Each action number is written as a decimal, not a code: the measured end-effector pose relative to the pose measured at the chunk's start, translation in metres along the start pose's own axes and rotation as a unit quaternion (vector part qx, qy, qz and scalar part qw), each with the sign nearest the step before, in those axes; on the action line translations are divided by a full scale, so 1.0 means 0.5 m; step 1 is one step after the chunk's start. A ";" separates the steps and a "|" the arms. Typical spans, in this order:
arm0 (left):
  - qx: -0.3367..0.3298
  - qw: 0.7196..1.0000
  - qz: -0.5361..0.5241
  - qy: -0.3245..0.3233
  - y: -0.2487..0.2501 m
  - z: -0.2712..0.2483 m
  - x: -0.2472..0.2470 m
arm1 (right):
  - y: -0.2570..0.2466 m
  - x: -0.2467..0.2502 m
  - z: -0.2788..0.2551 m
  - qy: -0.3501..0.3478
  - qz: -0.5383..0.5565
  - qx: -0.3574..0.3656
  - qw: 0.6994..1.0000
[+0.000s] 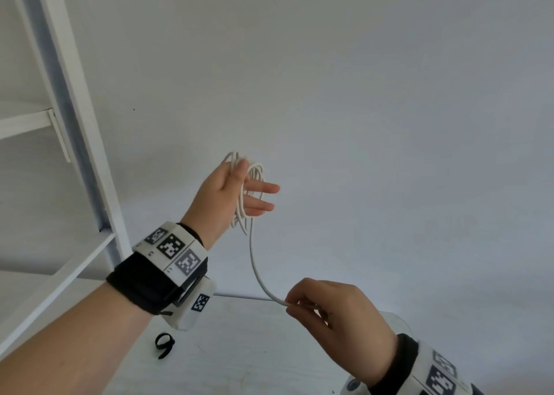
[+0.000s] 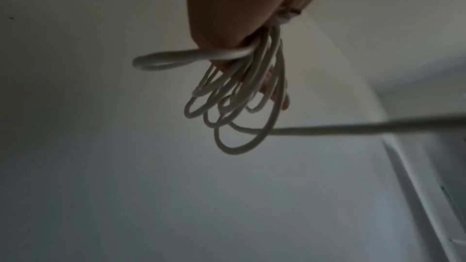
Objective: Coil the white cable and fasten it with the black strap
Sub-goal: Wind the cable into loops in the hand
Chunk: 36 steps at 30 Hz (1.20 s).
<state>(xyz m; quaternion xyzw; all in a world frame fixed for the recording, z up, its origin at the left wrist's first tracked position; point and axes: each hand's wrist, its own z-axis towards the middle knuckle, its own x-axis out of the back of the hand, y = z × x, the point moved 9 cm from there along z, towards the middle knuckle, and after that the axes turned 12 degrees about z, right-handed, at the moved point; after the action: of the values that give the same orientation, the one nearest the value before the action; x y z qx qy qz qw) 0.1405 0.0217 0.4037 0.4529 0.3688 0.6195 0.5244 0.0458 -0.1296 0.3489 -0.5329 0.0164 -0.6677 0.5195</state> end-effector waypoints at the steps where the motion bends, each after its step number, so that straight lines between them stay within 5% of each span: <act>1: -0.001 1.000 0.020 -0.010 -0.005 -0.003 -0.009 | -0.016 0.003 0.003 -0.004 0.001 0.011 1.000; 8: 0.000 0.993 0.092 -0.073 -0.028 -0.031 -0.059 | -0.095 0.017 0.019 -0.010 0.054 0.063 0.996; 14: 0.010 0.978 0.156 -0.139 -0.037 -0.075 -0.100 | -0.113 0.101 0.052 0.077 0.101 0.081 0.989; 23: 0.068 0.970 0.065 -0.225 -0.058 -0.142 -0.147 | -0.045 0.180 0.095 0.161 0.085 0.029 0.983; 32: 0.054 0.964 -0.115 -0.233 -0.020 -0.155 -0.158 | 0.051 0.182 0.108 0.180 0.110 -0.047 0.976; 36: 0.114 0.941 -0.233 -0.217 -0.027 -0.147 -0.148 | 0.111 0.157 0.100 0.187 0.138 -0.091 0.968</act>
<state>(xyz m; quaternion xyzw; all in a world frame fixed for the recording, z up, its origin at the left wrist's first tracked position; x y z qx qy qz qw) 0.0780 -0.0475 0.3549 0.5340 0.4095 0.3206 0.6666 0.1282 -0.1846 0.3929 -0.4360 0.2472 -0.6729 0.5441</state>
